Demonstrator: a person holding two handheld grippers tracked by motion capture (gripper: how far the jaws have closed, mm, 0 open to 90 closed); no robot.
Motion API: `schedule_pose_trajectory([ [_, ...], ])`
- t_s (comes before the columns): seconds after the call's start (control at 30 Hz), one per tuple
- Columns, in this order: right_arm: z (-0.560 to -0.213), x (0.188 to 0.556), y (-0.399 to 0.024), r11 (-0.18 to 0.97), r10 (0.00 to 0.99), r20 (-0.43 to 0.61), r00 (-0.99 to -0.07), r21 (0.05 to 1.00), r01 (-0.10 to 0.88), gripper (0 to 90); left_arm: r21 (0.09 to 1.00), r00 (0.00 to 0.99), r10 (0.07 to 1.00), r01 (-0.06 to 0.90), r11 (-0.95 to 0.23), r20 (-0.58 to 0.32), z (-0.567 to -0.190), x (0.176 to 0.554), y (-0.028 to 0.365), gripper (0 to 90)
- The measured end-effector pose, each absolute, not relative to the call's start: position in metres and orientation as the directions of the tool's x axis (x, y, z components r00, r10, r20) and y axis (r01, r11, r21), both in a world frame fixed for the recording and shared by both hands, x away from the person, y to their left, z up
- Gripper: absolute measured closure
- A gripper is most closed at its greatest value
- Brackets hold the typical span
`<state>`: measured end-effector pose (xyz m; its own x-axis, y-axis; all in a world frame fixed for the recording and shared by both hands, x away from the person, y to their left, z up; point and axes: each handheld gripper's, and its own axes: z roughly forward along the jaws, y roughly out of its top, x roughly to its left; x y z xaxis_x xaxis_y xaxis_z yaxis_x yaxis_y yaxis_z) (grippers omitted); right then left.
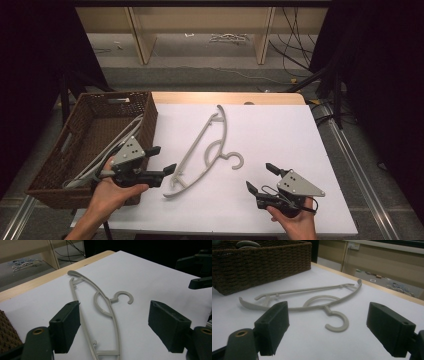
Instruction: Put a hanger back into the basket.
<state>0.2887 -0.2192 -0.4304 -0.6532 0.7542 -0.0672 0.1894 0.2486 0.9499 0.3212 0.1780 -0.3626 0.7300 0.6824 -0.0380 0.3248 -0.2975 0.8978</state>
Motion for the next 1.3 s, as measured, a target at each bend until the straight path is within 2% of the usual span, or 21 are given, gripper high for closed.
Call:
schedule_pose_trajectory([
  [0.23, -0.431, 0.289, -0.220, 0.252, 0.759, -0.078, -0.647, 0.950, 0.182, 19.2, 0.893, 0.740, 0.671, 0.331, -0.304, -0.045, -0.370, 0.324, 0.169, 23.0],
  [0.93, -0.431, 0.288, -0.221, 0.251, 0.759, -0.070, -0.647, 0.949, 0.192, 19.2, 0.872, 0.792, 0.610, 0.321, -0.370, -0.032, -0.386, 0.344, 0.120, 22.6],
  [1.1, -0.430, 0.288, -0.220, 0.251, 0.757, -0.066, -0.650, 0.948, 0.196, 19.1, 0.853, 0.809, 0.588, 0.308, -0.422, -0.002, -0.391, 0.351, 0.108, 22.4],
  [1.2, -0.430, 0.290, -0.220, 0.258, 0.755, -0.086, -0.651, 0.950, 0.174, 18.9, 0.851, 0.813, 0.581, 0.323, -0.415, -0.025, -0.398, 0.357, 0.097, 20.7],
  [1.27, -0.430, 0.289, -0.218, 0.245, 0.749, -0.058, -0.659, 0.950, 0.195, 18.8, 0.837, 0.816, 0.577, 0.331, -0.435, -0.023, -0.401, 0.361, 0.092, 20.6],
  [1.3, -0.431, 0.291, -0.219, 0.258, 0.750, -0.081, -0.657, 0.950, 0.177, 18.7, 0.834, 0.827, 0.563, 0.314, -0.454, -0.004, -0.402, 0.364, 0.091, 20.6],
])
